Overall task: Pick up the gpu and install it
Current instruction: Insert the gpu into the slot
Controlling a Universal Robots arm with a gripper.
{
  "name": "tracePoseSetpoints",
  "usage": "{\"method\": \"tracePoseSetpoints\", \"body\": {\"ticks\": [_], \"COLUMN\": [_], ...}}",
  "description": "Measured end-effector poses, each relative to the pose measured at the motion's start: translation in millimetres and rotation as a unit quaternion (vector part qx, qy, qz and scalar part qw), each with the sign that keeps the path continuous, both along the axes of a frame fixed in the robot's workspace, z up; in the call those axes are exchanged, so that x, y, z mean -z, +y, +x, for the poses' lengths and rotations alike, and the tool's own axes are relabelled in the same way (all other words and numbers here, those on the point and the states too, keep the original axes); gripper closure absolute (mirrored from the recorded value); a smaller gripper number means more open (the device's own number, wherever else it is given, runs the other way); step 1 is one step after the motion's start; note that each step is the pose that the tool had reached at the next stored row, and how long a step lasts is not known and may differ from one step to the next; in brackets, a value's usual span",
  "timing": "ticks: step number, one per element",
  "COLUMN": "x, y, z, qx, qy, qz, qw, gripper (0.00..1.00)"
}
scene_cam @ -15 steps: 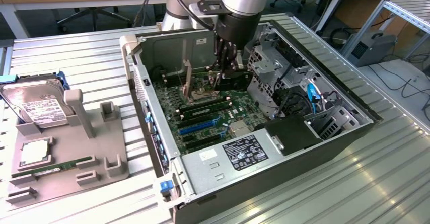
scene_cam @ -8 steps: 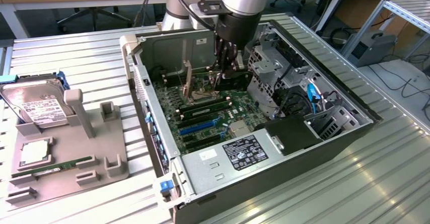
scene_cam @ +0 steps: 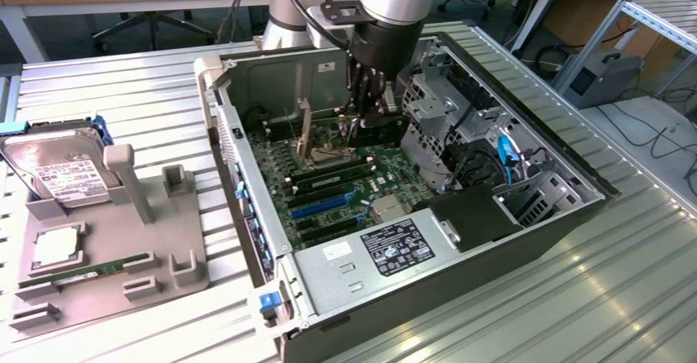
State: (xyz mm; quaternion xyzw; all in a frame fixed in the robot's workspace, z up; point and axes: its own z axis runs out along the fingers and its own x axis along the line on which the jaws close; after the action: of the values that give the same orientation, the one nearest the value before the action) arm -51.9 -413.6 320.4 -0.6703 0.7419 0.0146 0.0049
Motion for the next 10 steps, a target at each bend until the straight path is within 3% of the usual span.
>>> {"method": "tracePoseSetpoints", "body": {"ticks": [10], "x": [0.0], "y": [0.0], "z": [0.0], "qx": [-0.008], "qy": [0.0000], "qz": [0.0000], "qw": [1.0000], "gripper": [0.73]}}
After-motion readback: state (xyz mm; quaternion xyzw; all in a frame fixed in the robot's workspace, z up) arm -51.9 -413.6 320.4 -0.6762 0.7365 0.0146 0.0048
